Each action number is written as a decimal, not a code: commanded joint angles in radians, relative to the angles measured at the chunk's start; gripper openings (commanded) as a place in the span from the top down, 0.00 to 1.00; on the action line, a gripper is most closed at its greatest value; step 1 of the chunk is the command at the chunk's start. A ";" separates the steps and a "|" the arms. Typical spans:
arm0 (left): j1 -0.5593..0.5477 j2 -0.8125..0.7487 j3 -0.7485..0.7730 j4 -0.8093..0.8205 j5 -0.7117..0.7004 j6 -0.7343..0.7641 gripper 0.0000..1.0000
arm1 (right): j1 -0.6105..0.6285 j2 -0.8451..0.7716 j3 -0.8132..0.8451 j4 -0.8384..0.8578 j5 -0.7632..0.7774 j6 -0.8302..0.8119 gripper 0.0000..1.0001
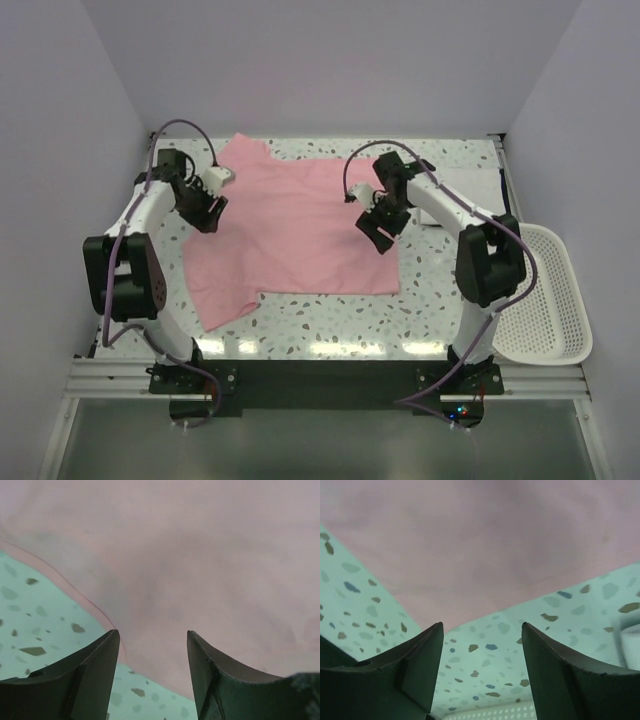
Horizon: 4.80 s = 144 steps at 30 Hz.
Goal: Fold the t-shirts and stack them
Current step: Fold the tshirt
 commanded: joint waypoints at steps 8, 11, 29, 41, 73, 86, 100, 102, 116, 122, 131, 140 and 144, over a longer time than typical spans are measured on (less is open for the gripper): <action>0.051 -0.327 -0.269 -0.328 0.184 0.389 0.41 | 0.155 -0.290 -0.388 0.026 0.018 -0.134 0.46; 0.063 -0.369 -0.311 -0.344 0.187 0.401 0.41 | 0.166 -0.304 -0.446 0.088 0.047 -0.135 0.49; 0.126 -0.470 -0.479 -0.325 0.112 0.557 0.42 | 0.187 -0.208 -0.626 0.351 0.127 -0.115 0.61; 0.114 -0.603 -0.680 -0.321 0.025 0.768 0.42 | 0.187 -0.188 -0.626 0.362 0.130 -0.109 0.78; 0.085 -0.590 -0.512 -0.385 0.051 0.823 1.00 | 0.187 -0.246 -0.472 0.162 0.120 -0.101 1.00; 0.105 -0.628 -0.348 -0.496 0.095 0.786 1.00 | 0.180 -0.393 -0.460 -0.045 0.034 -0.169 1.00; 0.022 -0.114 0.138 -0.376 0.077 0.673 1.00 | 0.019 -0.125 -0.163 -0.126 -0.015 -0.291 1.00; 0.008 -0.074 0.187 -0.371 0.068 0.673 1.00 | 0.002 -0.082 -0.123 -0.135 -0.014 -0.305 1.00; -0.001 0.147 0.280 -0.293 0.008 0.674 1.00 | -0.033 0.125 0.077 -0.164 0.018 -0.362 1.00; -0.006 0.179 0.264 -0.241 0.008 0.659 1.00 | -0.035 0.161 0.086 -0.160 0.038 -0.362 1.00; -0.014 0.242 0.292 -0.210 0.005 0.648 1.00 | -0.043 0.196 0.130 -0.161 0.052 -0.345 1.00; -0.014 0.300 0.352 -0.153 0.006 0.563 0.90 | -0.043 0.233 0.175 -0.140 0.097 -0.286 0.98; 0.026 0.282 0.358 -0.176 0.049 0.492 0.67 | -0.058 0.207 0.196 -0.141 0.103 -0.200 0.55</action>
